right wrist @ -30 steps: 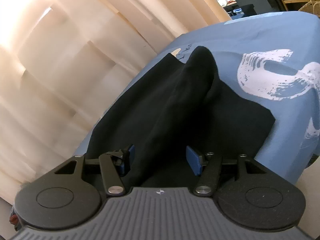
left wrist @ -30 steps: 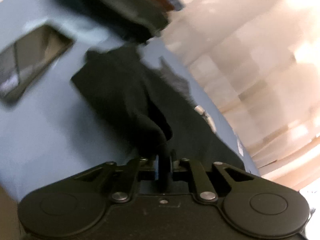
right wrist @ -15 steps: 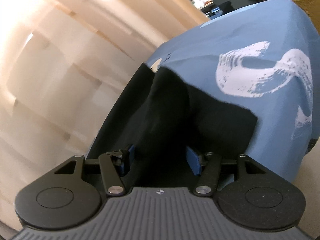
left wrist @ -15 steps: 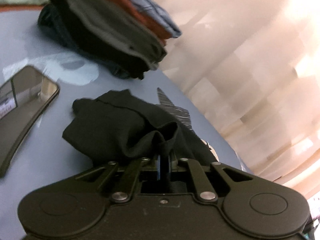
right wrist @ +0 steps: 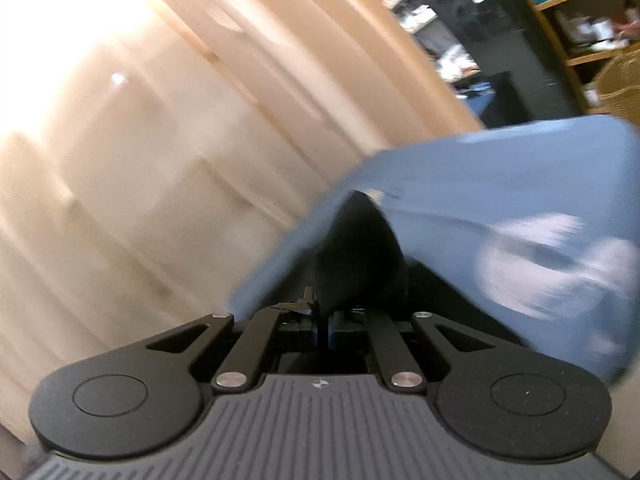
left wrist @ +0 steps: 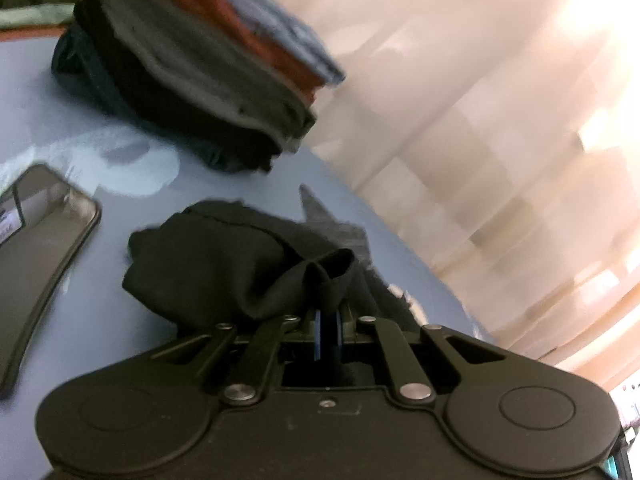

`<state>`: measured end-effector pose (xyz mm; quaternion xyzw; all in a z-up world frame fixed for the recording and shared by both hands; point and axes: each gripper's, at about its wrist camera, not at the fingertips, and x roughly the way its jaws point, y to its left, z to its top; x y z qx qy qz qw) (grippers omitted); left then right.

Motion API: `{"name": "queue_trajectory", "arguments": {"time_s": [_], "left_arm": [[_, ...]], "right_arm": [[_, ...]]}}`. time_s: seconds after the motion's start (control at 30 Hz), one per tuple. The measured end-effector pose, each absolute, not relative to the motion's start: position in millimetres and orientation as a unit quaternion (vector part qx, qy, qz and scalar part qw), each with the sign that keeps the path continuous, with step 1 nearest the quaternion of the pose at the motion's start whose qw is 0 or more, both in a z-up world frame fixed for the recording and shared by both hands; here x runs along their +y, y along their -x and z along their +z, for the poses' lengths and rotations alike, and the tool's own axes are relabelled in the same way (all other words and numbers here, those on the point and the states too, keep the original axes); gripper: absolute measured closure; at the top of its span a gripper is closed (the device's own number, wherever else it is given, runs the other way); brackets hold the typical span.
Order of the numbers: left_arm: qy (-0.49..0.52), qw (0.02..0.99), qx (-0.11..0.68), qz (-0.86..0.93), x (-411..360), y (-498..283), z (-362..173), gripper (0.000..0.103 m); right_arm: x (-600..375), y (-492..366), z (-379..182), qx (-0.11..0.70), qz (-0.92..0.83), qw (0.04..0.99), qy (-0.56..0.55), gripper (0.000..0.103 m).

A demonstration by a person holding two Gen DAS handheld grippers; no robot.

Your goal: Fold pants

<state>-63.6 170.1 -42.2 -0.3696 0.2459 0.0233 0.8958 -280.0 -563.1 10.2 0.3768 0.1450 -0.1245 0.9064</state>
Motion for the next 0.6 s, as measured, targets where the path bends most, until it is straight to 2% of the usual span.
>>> {"name": "queue_trajectory", "arguments": {"time_s": [0.1, 0.13, 0.17, 0.2, 0.23, 0.27, 0.3, 0.33, 0.37, 0.43, 0.5, 0.57, 0.6], "left_arm": [[0.365, 0.891, 0.270, 0.019, 166, 61, -55, 0.000], [0.361, 0.891, 0.273, 0.020, 165, 60, -57, 0.000], [0.363, 0.891, 0.273, 0.017, 165, 60, -57, 0.000], [0.364, 0.891, 0.272, 0.015, 166, 61, -57, 0.000], [0.363, 0.892, 0.271, 0.012, 166, 62, -56, 0.000], [0.361, 0.892, 0.271, 0.013, 166, 63, -56, 0.000], [0.360, 0.893, 0.272, 0.013, 167, 65, -56, 0.000], [0.362, 0.891, 0.274, 0.014, 168, 68, -57, 0.000], [0.366, 0.888, 0.277, 0.016, 169, 71, -58, 0.000], [0.375, 0.881, 0.287, 0.022, 171, 78, -58, 0.000], [0.375, 0.880, 0.290, 0.018, 170, 81, -54, 0.000], [0.360, 0.888, 0.287, 0.003, 166, 81, -42, 0.000], [0.351, 0.893, 0.282, -0.007, 164, 82, -34, 0.000]], "right_arm": [[-564, 288, -29, 0.241, -0.188, 0.876, -0.372, 0.086], [-563, 289, -36, 0.248, -0.192, 0.873, -0.373, 0.090], [-562, 291, -37, 0.231, -0.195, 0.877, -0.373, 0.078], [-564, 290, -34, 0.228, -0.199, 0.876, -0.376, 0.073], [-565, 287, -30, 0.228, -0.203, 0.874, -0.377, 0.059], [-567, 285, -25, 0.227, -0.212, 0.874, -0.374, 0.039], [-568, 285, -21, 0.224, -0.237, 0.872, -0.366, 0.031], [-569, 288, -16, 0.213, -0.277, 0.866, -0.359, 0.019], [-571, 292, -14, 0.200, -0.314, 0.858, -0.354, 0.014], [-572, 303, -3, 0.157, -0.386, 0.843, -0.342, 0.013], [-571, 298, 9, 0.139, -0.365, 0.865, -0.316, 0.011], [-570, 276, 20, 0.149, -0.312, 0.891, -0.294, 0.000], [-571, 263, 22, 0.155, -0.283, 0.901, -0.291, 0.000]]}}
